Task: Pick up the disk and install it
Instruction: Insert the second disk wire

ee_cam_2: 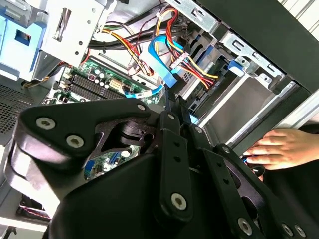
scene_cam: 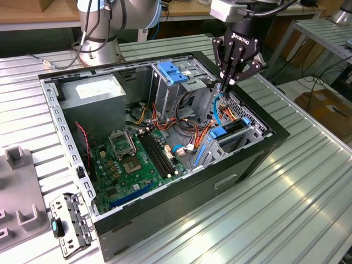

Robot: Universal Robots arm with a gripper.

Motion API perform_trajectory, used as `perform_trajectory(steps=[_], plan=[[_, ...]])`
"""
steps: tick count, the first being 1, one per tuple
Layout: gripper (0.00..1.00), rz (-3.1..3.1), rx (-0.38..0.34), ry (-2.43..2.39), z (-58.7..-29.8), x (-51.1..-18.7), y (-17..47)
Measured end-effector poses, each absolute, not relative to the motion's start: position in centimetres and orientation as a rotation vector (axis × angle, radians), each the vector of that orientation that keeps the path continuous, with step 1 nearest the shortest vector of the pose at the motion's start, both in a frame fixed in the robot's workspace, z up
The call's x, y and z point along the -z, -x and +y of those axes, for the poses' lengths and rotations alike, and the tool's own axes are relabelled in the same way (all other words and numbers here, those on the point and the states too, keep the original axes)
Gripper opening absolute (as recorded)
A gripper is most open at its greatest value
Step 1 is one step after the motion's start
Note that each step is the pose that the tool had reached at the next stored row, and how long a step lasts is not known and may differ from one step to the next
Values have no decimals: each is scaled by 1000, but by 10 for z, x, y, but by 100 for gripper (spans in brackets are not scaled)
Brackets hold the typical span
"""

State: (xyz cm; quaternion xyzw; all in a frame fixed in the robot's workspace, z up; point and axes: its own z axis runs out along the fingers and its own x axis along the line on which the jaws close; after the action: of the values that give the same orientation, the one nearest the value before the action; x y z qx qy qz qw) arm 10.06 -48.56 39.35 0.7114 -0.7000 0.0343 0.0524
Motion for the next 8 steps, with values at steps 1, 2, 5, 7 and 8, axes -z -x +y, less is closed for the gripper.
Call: perform_trajectory(steps=[1,2,5,7,8], plan=[[18,-2129,-104,-2163,-486,-394,-101],[18,-2129,-105,-2163,-486,-394,-101],[18,-2128,-105,-2163,-486,-394,-101],[18,-2128,-105,-2163,-486,-394,-101],[18,-2129,-105,-2163,-486,-394,-101]])
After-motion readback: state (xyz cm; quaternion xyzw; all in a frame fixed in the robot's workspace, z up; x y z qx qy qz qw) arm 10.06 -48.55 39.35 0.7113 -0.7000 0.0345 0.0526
